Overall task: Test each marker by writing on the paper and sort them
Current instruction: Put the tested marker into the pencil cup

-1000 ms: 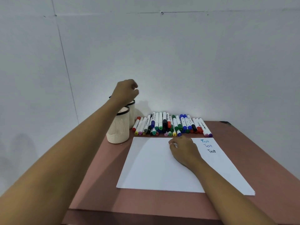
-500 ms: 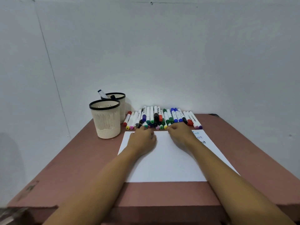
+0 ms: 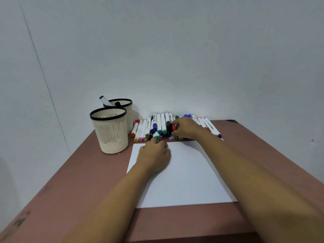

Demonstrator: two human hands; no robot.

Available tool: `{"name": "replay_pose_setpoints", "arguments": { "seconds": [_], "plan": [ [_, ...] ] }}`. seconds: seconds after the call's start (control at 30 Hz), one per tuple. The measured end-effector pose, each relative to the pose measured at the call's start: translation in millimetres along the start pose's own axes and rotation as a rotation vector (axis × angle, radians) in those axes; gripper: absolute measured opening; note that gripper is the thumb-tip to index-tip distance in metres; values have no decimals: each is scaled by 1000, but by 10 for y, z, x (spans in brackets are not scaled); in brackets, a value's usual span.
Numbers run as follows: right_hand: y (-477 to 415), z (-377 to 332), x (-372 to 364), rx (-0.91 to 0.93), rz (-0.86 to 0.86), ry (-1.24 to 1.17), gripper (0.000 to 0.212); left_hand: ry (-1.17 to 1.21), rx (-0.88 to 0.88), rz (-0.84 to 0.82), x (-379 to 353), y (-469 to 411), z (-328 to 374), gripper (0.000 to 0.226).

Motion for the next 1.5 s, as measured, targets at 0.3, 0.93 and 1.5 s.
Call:
{"name": "replay_pose_setpoints", "arguments": {
  "seconds": [0.3, 0.93, 1.5],
  "plan": [
    [-97, 135, -116, -7, 193, -160, 30, -11, 11, -1, -11, -11, 0, 32],
    [740, 41, -149, 235, 399, -741, 24, 1323, 154, -71, 198, -14, 165, 34],
    [802, 98, -178, 13, 434, -1055, 31, 408, -273, 41, 186, 146, 404, 6]
  ]
}}
Point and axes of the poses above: each hand's wrist, its own y-axis away from the middle knuckle, its own x-axis out of the back of the hand, z = x × y, the point moved 2 cm from there along -y, towards the middle knuckle, and after that the axes turned 7 degrees about -z, right-handed, at the moved point
